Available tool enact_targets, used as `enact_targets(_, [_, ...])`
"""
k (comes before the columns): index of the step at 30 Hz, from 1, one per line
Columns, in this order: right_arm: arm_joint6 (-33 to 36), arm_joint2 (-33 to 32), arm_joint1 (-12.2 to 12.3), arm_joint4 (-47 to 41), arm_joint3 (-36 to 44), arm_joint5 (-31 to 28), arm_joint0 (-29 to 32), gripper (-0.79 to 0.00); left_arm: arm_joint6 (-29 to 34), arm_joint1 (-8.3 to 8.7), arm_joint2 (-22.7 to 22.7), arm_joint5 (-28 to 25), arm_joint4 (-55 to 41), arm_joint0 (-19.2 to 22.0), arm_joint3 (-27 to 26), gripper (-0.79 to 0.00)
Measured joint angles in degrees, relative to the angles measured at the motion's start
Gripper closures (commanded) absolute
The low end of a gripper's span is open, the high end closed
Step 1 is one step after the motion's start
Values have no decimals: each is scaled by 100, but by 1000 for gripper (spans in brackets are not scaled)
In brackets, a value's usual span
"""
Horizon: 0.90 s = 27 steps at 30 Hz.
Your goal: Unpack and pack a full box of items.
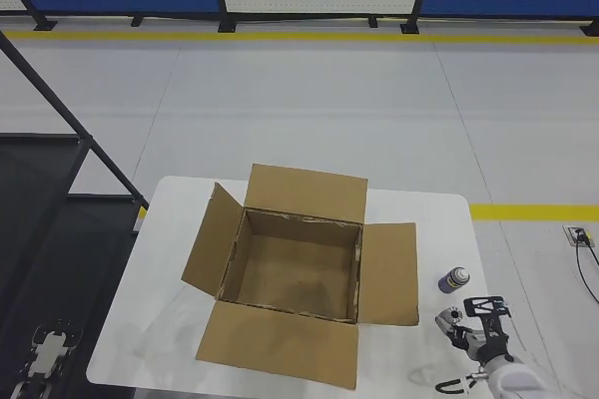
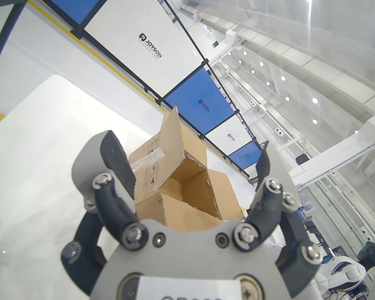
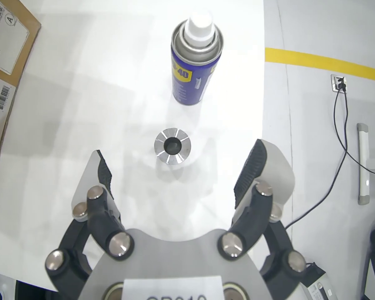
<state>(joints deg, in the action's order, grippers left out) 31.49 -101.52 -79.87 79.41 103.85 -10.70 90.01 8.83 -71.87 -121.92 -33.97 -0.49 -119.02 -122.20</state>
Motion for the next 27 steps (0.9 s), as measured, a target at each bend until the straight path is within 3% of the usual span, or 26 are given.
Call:
enact_targets(4, [112, 144, 10, 89, -248, 130, -168, -785, 0, 0, 0, 0, 0, 0, 0, -785])
enact_targets(7, [131, 213, 19, 93, -393, 189, -242, -585, 0, 0, 0, 0, 0, 0, 0, -785])
enact_targets(9, [156, 241, 25, 86, -483, 242, -289, -529, 0, 0, 0, 0, 0, 0, 0, -785])
enact_targets(10, [166, 253, 27, 85, -528, 271, -314, -413, 0, 0, 0, 0, 0, 0, 0, -785])
enact_targets(19, [173, 292, 45, -219, -914, 509, -601, -323, 0, 0, 0, 0, 0, 0, 0, -785])
enact_targets(22, [200, 288, 56, -284, -952, 566, -659, -206, 0, 0, 0, 0, 0, 0, 0, -785])
enact_targets(24, [194, 283, 62, -383, -931, 574, -679, -43, 0, 0, 0, 0, 0, 0, 0, -785])
enact_targets(25, [171, 268, 65, -439, -902, 569, -672, -3, 0, 0, 0, 0, 0, 0, 0, -785])
enact_targets(27, [128, 204, 74, -577, -780, 570, -624, 0, 0, 0, 0, 0, 0, 0, 0, -785])
